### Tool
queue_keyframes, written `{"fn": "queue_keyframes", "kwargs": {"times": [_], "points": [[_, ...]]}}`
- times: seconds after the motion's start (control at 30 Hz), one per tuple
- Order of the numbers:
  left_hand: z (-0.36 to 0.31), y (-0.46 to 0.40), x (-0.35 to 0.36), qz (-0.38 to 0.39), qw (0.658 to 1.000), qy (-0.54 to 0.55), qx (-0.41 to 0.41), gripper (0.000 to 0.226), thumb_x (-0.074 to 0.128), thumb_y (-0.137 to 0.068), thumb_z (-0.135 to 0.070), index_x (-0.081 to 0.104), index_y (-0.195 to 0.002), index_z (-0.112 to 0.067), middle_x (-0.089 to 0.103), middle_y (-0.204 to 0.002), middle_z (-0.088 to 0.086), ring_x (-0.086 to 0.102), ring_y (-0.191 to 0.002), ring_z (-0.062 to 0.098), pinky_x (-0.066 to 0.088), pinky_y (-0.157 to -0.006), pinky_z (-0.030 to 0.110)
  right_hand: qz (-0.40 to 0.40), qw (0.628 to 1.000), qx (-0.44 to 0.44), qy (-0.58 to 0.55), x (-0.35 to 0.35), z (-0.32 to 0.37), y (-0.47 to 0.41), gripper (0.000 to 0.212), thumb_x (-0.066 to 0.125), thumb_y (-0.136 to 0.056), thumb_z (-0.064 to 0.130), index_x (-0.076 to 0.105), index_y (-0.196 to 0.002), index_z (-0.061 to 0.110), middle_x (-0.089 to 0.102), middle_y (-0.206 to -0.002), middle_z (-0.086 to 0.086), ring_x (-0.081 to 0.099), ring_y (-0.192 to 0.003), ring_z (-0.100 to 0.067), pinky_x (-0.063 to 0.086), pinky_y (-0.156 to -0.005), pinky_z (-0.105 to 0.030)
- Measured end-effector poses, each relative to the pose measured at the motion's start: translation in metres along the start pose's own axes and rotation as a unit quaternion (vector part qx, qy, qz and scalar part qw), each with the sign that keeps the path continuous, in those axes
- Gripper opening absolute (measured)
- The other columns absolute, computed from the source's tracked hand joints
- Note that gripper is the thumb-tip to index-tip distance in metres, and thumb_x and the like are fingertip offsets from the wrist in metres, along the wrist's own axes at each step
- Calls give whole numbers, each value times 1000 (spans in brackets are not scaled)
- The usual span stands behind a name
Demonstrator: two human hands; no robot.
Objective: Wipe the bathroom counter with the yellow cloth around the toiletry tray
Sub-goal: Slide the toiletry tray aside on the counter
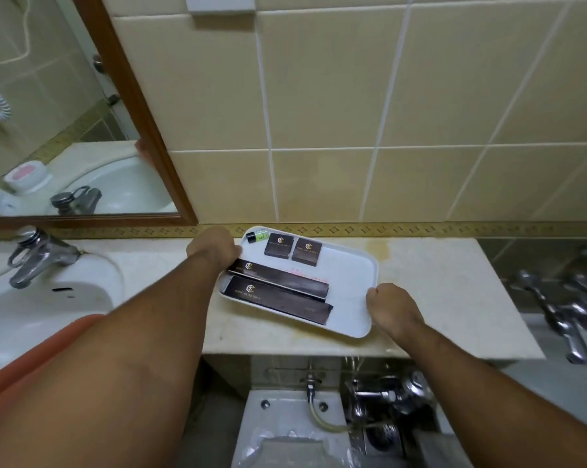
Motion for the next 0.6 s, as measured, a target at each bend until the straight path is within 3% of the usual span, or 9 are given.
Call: {"fn": "queue_keyframes", "kwargs": {"times": [0.13, 0.23, 0.3, 0.4, 0.47, 0.6], "points": [[-48, 15, 2, 9, 998, 54, 18, 35, 56, -91, -40, 70, -101, -10, 67, -118, 15, 62, -110, 35, 49, -85, 38, -2, 996, 68, -65, -8, -43, 39, 30, 39, -95, 23, 62, -94, 4, 56, -88, -7, 53, -80, -25, 37, -60, -27], [-102, 23, 12, 26, 995, 75, 63, 34, 50, -94, -42, 68, -94, -12, 67, -120, 17, 62, -109, 35, 47, -83, 36, -16, 982, 127, -140, -19, -82, 68, 28, 43, -94, 18, 63, -83, 1, 60, -80, -10, 56, -76, -28, 40, -58, -28], [-148, 30, 24, 37, 990, 66, 116, 42, 43, -97, -42, 69, -103, -11, 65, -126, 18, 60, -115, 37, 48, -89, 38, -25, 954, 179, -241, -25, -109, 86, 29, 44, -92, 13, 62, -74, -2, 63, -64, -15, 60, -60, -27, 45, -53, -31], [-223, 39, 39, 54, 979, 35, 196, 48, 35, -99, -39, 69, -114, -7, 64, -130, 19, 59, -118, 37, 47, -88, 38, -35, 892, 264, -364, -30, -148, 108, 24, 43, -90, 9, 62, -81, -4, 57, -52, -15, 52, -40, -24, 41, -41, -25], [-275, 44, 43, 63, 968, 27, 243, 45, 35, -98, -34, 70, -110, -8, 66, -127, 17, 60, -115, 35, 45, -83, 35, -48, 850, 293, -434, -36, -170, 114, 20, 43, -89, 4, 61, -85, -4, 53, -57, -15, 50, -42, -23, 41, -40, -22], [-357, 46, 56, 96, 951, 29, 293, 46, 33, -102, -35, 67, -123, -12, 62, -136, 13, 52, -127, 35, 45, -103, 38, -62, 815, 324, -476, -46, -201, 108, 23, 44, -91, 6, 63, -89, -6, 66, -72, -20, 65, -52, -24, 55, -54, -30]]}}
Point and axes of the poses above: each hand's wrist, its own y-axis away from the middle knuckle, its own x-axis out of the palm, z = x × y, the point moved 3 cm from there along -y, towards the middle knuckle
